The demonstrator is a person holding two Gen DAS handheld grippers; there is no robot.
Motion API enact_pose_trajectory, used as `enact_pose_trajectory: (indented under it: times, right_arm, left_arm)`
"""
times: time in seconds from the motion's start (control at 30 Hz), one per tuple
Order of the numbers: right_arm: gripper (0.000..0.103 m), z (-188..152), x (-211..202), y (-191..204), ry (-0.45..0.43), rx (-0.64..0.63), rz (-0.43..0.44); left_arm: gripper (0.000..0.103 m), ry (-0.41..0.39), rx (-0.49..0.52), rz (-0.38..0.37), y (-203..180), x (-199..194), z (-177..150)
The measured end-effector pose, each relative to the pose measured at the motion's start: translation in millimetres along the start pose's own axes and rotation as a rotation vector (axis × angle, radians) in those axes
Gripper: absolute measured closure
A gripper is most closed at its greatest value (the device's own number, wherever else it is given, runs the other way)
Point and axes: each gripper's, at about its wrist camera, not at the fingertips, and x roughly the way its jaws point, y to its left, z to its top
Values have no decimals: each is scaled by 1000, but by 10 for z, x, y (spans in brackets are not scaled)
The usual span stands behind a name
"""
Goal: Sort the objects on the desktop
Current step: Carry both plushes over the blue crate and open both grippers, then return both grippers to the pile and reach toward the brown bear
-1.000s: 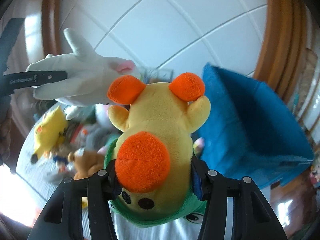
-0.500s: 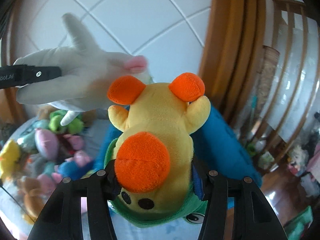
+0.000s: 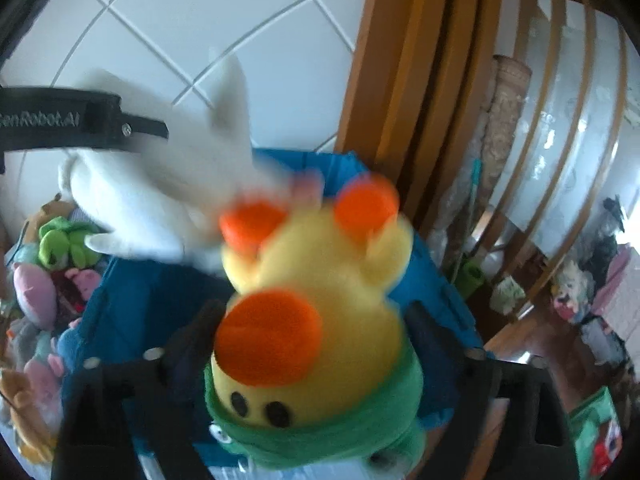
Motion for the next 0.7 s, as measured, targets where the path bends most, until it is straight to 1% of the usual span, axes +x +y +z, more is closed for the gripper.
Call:
enact_pose_trajectory:
  times: [0.07,0.13,0.37,0.5,0.57,0.7]
  right_arm:
    - [0,11,22,-59,15,9,4]
    - [0,-3,29,-98,30,23,12]
    - [0,-72,-11,-101,29,19,16]
    - [0,-101,-80,-7,23,15,36]
    - [0,-106,-152,77,15,5,54]
    - [0,-131,-323,320,-4,-27,94]
  left_arm:
    - [0,-6,1,-2,-41,12,-8]
    - [0,-2,3,-6,-62,20,-26]
    - [0,12,-8,6,6,-61,-121]
    - [0,7,-26,28,199,-237,-314]
    - [0,14,-52,40,358,-346,-450]
    - [0,5,-84,78,668,-635,-736]
